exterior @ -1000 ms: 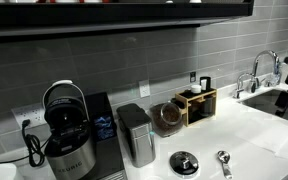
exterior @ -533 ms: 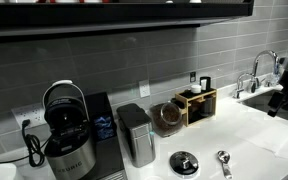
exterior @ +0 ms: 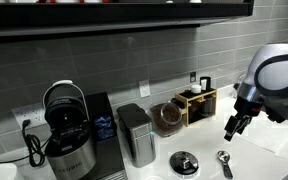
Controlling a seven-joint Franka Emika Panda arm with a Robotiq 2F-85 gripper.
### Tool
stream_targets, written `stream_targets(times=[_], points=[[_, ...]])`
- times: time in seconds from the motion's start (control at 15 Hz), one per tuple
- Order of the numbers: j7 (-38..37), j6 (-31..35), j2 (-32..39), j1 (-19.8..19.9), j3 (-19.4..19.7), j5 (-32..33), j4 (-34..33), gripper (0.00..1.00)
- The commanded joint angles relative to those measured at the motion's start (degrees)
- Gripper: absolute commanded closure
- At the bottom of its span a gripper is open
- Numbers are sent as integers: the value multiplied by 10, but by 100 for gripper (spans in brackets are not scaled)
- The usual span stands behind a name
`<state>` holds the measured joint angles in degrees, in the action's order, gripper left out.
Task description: Use the spoon to put some contents of the jar in the cup
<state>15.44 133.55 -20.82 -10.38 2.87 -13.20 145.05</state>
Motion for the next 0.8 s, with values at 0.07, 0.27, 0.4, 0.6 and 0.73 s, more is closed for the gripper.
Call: stream_targets(times=[0.07, 0.27, 0.4, 0.6, 0.73], points=[[6, 1, 15, 4, -11, -7, -5, 0], [10, 1, 17, 5, -9, -8, -9, 0], [10, 1, 17, 5, -9, -8, -10, 0], [10, 1, 17, 5, -9, -8, -10, 0], [14, 6, 30, 2, -6, -20, 3, 0]])
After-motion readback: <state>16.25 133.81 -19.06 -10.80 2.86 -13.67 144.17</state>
